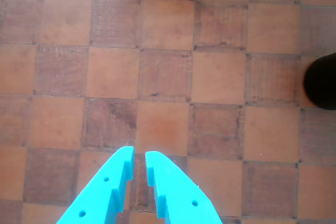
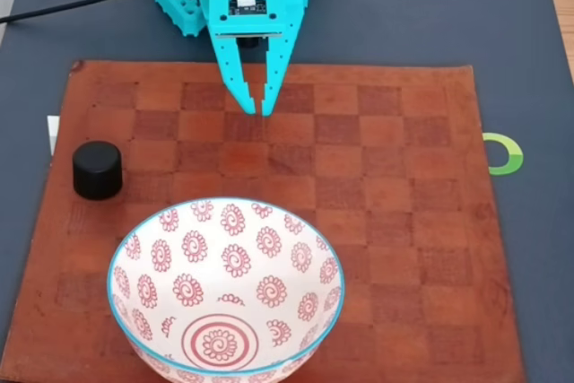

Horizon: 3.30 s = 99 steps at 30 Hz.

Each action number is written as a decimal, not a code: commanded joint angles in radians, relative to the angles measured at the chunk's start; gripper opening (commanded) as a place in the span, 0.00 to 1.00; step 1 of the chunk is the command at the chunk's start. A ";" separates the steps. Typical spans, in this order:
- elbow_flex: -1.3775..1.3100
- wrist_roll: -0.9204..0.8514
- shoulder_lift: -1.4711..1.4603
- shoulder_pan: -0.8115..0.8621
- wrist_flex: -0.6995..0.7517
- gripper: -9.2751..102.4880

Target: Grasp a black cylinder and put it in a bowl.

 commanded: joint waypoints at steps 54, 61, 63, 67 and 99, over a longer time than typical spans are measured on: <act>-0.284 -0.005 -0.238 0.012 0.005 0.21; -0.462 -0.008 -0.468 0.011 -0.006 0.23; -0.500 -0.008 -0.512 0.011 -0.006 0.23; -0.569 -0.041 -0.600 0.015 -0.006 0.23; -0.876 -0.433 -1.365 0.295 -0.167 0.24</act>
